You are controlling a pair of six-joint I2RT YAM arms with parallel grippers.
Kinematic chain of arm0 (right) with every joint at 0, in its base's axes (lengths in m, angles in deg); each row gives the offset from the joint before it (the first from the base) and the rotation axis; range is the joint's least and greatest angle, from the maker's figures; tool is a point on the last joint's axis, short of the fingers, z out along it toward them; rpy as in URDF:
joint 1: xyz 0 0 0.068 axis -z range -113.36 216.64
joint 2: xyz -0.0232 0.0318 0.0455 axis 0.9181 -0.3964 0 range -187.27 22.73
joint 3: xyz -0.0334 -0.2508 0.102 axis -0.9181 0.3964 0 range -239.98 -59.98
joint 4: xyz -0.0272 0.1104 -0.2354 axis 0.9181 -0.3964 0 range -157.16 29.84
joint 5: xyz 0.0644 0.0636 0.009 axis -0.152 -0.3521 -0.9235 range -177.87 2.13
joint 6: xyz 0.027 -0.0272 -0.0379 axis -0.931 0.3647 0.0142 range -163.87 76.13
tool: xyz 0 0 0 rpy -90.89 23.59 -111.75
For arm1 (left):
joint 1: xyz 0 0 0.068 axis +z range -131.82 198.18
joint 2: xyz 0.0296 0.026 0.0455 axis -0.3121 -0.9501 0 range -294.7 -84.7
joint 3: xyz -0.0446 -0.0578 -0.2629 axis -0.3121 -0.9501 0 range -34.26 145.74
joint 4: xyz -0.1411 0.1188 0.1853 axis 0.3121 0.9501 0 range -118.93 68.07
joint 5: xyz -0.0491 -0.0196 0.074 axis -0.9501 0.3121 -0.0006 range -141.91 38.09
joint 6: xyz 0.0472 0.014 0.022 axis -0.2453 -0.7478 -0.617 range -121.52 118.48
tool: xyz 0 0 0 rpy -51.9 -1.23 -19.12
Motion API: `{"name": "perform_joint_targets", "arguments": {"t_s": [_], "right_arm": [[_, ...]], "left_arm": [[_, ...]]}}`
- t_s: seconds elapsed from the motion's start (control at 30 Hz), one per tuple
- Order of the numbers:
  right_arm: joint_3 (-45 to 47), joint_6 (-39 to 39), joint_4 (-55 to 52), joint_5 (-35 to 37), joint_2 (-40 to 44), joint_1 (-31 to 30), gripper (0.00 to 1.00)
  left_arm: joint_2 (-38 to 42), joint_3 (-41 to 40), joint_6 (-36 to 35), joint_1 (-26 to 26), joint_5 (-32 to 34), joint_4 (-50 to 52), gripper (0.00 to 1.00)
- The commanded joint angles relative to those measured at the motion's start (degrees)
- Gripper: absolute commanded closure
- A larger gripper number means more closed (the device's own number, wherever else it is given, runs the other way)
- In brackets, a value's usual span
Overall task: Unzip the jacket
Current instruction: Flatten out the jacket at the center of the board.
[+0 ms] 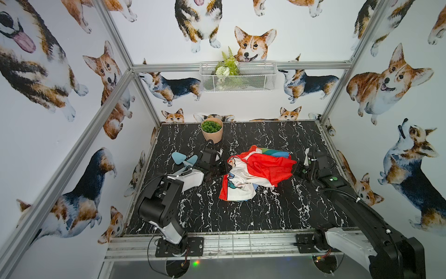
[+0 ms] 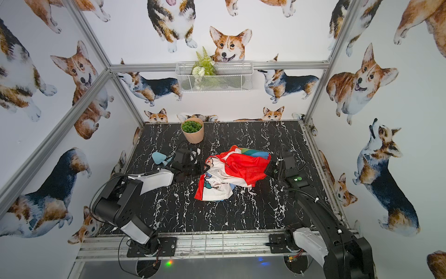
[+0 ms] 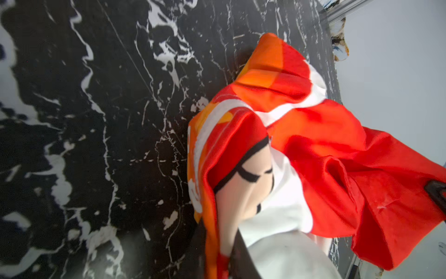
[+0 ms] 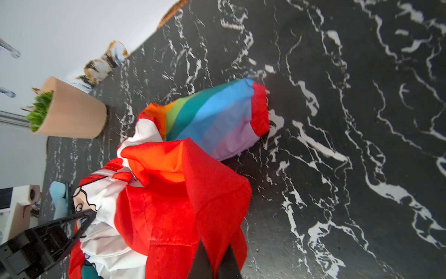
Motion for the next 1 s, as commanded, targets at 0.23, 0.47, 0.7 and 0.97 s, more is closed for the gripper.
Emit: {"name": "perform_joint_targets", "arguments": {"t_s": [0.23,0.47,0.7,0.97], "right_arm": [[-17.19,2.65,-1.60,1.26,-0.95,0.01,1.00],[-32.31,4.66,-1.83,0.20,-5.00,-0.04,1.00],[-39.03,8.28,-6.01,3.96,-9.14,0.63,1.00],[-22.85,2.44,-6.20,-2.02,-9.77,13.13,1.00]], "left_arm": [[17.01,8.94,-7.88,-0.07,9.65,17.94,1.00],[27.38,16.67,-14.68,-0.07,14.02,30.06,1.00],[31.74,20.73,-20.88,-2.23,10.98,39.35,1.00],[27.75,11.46,-20.92,-14.89,9.87,34.66,0.19]]}}
